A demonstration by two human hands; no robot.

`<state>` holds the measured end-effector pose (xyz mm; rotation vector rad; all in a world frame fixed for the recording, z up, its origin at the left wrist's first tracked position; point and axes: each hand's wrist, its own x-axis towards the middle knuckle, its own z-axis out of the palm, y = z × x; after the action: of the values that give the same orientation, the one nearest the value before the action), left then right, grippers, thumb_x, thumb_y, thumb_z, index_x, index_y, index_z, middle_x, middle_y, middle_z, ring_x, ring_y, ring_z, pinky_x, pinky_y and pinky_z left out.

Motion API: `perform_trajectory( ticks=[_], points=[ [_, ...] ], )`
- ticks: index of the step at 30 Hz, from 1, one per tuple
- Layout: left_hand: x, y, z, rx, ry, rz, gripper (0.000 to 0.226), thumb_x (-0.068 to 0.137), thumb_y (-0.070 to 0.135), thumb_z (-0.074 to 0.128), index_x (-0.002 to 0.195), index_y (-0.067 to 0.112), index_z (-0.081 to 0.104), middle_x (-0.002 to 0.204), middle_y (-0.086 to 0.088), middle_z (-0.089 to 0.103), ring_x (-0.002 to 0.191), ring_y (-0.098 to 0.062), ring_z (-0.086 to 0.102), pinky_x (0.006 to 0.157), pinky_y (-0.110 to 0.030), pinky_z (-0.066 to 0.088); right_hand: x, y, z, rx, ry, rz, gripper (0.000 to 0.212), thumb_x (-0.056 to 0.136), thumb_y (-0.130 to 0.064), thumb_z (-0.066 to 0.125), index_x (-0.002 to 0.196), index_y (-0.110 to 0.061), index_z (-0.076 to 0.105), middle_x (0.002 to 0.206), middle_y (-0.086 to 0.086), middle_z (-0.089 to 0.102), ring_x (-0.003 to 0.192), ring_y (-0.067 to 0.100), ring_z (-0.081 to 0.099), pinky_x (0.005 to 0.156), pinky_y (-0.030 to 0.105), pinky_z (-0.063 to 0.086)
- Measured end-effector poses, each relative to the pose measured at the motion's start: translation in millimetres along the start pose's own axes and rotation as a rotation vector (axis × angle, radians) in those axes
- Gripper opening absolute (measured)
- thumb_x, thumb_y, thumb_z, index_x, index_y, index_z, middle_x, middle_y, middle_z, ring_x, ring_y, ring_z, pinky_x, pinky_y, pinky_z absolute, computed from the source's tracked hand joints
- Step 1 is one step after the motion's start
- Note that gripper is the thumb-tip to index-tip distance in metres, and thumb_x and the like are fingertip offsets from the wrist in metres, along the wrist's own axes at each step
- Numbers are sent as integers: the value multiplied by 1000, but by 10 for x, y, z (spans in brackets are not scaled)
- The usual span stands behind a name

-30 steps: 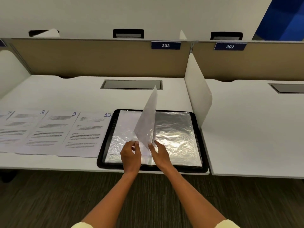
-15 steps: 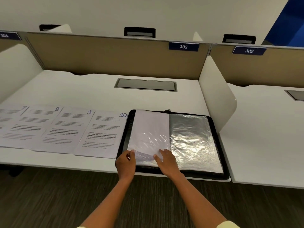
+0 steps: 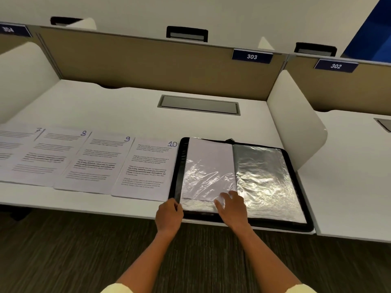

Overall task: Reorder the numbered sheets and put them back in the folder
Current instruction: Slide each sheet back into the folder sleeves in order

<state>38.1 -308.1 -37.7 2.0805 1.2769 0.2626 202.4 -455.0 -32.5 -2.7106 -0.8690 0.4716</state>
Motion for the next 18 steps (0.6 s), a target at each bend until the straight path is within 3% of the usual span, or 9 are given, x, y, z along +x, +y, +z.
perform_trajectory(
  ticks=[2, 5, 11, 15, 18],
  points=[
    [39, -80, -72, 33, 16, 74, 18, 96, 28, 56, 81, 18, 57, 76, 5, 58, 69, -10, 56, 55, -23, 40, -16, -103, 24, -57, 58, 34, 59, 100, -59, 39, 148, -27, 42, 152, 5, 42, 137, 27, 41, 111, 40, 36],
    [143, -261, -197, 74, 66, 188, 15, 95, 32, 58, 96, 17, 60, 91, 1, 59, 88, -17, 55, 68, -32, 49, -40, -307, 100, -77, 87, 67, 68, 99, -63, 33, 156, -27, 25, 161, 7, 30, 148, 30, 26, 120, 48, 23],
    [376, -768, -539, 252, 182, 273, 43, 89, 44, 64, 120, 14, 61, 122, -10, 59, 109, -29, 56, 86, -44, 51, -63, -988, 292, -73, 90, -71, 81, 95, -74, 22, 160, -32, 0, 169, 4, -6, 155, 30, -4, 124, 51, -1],
    [475, -1052, -824, 284, 177, 222, 65, 89, 56, 57, 139, 16, 48, 149, -13, 42, 139, -33, 38, 108, -53, 37, -51, -1503, 435, -96, 102, -203, 100, 73, -89, -13, 157, -35, -14, 167, 2, -18, 154, 29, -13, 122, 51, -8],
    [524, -1240, -1051, 301, 187, 183, 75, 89, 64, 48, 148, 19, 37, 160, -12, 25, 148, -34, 22, 115, -56, 23, -17, -1869, 535, -107, 99, -278, 97, 72, -88, -17, 155, -38, -18, 165, 0, -25, 153, 27, -18, 121, 53, -11]
  ],
)
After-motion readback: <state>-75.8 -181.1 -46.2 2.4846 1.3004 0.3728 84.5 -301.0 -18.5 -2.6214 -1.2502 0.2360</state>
